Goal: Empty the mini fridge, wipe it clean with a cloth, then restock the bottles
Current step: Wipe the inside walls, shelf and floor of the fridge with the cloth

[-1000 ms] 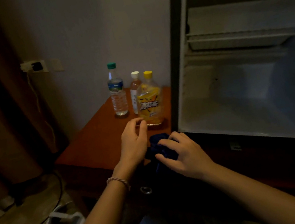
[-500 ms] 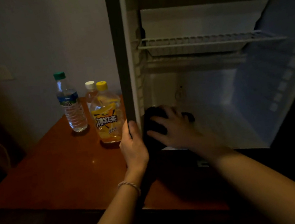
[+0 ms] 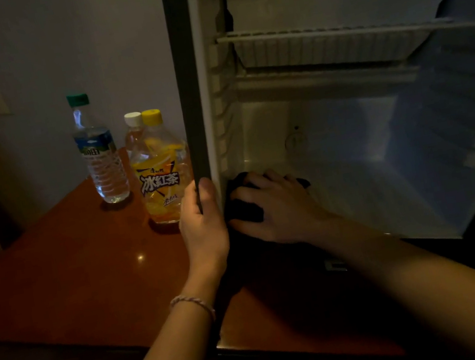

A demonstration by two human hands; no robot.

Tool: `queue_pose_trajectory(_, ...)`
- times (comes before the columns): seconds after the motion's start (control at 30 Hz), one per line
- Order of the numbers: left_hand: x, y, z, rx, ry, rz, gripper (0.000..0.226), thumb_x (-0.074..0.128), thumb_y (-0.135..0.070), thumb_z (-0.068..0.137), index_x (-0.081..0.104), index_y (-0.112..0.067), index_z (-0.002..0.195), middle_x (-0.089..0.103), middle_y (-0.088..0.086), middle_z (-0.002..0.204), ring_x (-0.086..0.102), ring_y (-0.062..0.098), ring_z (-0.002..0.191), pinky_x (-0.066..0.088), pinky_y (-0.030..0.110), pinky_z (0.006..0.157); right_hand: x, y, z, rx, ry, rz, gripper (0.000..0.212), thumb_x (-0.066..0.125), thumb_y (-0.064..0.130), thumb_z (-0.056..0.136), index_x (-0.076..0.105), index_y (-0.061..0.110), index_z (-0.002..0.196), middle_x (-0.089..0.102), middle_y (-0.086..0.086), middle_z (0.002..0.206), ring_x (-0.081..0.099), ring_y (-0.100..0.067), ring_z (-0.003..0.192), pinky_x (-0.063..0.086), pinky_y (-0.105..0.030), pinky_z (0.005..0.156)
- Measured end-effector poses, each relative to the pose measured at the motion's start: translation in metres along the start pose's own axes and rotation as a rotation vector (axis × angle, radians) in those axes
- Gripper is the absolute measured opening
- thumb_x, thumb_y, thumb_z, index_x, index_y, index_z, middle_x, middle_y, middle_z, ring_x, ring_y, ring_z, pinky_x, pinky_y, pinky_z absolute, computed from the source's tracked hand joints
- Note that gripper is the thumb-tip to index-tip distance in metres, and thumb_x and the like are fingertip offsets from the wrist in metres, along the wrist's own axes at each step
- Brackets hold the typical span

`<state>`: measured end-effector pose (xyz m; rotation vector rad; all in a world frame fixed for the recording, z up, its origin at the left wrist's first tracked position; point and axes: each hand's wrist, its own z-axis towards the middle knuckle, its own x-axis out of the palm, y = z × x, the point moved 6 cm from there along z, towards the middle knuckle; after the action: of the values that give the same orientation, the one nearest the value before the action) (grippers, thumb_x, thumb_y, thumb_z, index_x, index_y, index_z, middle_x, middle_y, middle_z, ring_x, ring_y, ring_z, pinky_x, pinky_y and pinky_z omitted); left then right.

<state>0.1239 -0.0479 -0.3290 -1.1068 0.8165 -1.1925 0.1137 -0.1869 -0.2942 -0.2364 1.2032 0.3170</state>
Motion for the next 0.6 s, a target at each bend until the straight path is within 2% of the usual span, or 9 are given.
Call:
queue_pose_trajectory(0.07, -0.002, 0.004, 0.000, -0.008, 0.017, 0.030, 0.101, 0.024, -0.099, 0.071, 0.054, -0.026, 0.134, 0.061, -0.001, 0.131, 0.055, 0.019, 0.124, 0.046, 0.051, 0.105, 0.002, -0.004, 0.005, 0.011, -0.012, 0.046, 0.052, 0.042, 0.072, 0.086, 0.049, 0.042, 0.127, 0.045, 0.010, 0.130, 0.042, -0.022, 0.118, 0.041, -0.044, 0.091)
queue_pose_trajectory(0.17, -0.001, 0.001, -0.006, 0.040, 0.063, 0.047, 0.092, 0.024, -0.095, 0.074, 0.048, -0.038, 0.142, 0.059, -0.009, 0.136, 0.053, 0.012, 0.127, 0.047, 0.046, 0.106, 0.008, -0.012, 0.010, 0.013, -0.076, 0.095, 0.059, 0.034, 0.075, 0.082, 0.050, 0.041, 0.128, 0.043, 0.009, 0.135, 0.037, -0.022, 0.126, 0.041, -0.048, 0.097)
queue_pose_trajectory(0.3, 0.000, 0.001, -0.006, 0.032, 0.089, 0.043, 0.091, 0.025, -0.091, 0.079, 0.038, -0.037, 0.150, 0.052, -0.008, 0.146, 0.047, 0.013, 0.135, 0.042, 0.044, 0.112, 0.017, -0.034, 0.029, 0.069, -0.052, 0.121, 0.062, 0.030, 0.075, 0.082, 0.048, 0.040, 0.130, 0.038, 0.007, 0.147, 0.037, -0.027, 0.135, 0.040, -0.051, 0.102)
queue_pose_trajectory(0.37, 0.000, 0.002, -0.005, 0.032, 0.092, 0.046, 0.092, 0.025, -0.091, 0.079, 0.039, -0.035, 0.151, 0.051, -0.007, 0.146, 0.046, 0.013, 0.135, 0.040, 0.044, 0.113, 0.023, -0.046, 0.043, 0.128, -0.021, 0.109, 0.059, 0.034, 0.073, 0.086, 0.043, 0.041, 0.135, 0.039, 0.007, 0.148, 0.043, -0.030, 0.131, 0.040, -0.051, 0.103)
queue_pose_trajectory(0.5, 0.000, 0.000, -0.006, 0.032, 0.090, 0.038, 0.111, 0.023, -0.101, 0.065, 0.041, -0.033, 0.149, 0.055, -0.007, 0.143, 0.048, 0.013, 0.133, 0.042, 0.047, 0.111, 0.031, -0.058, 0.055, 0.202, 0.013, 0.094, 0.055, 0.037, 0.067, 0.093, 0.039, 0.040, 0.141, 0.044, 0.003, 0.147, 0.047, -0.034, 0.127, 0.042, -0.049, 0.102)
queue_pose_trajectory(0.6, 0.000, -0.003, -0.007, 0.038, 0.091, 0.022, 0.101, 0.023, -0.098, 0.070, 0.048, -0.034, 0.144, 0.060, -0.016, 0.126, 0.053, 0.007, 0.123, 0.045, 0.043, 0.108, 0.024, -0.046, 0.046, 0.189, 0.009, 0.066, 0.060, 0.026, 0.073, 0.087, 0.045, 0.043, 0.135, 0.049, 0.005, 0.141, 0.052, -0.033, 0.121, 0.044, -0.047, 0.097)
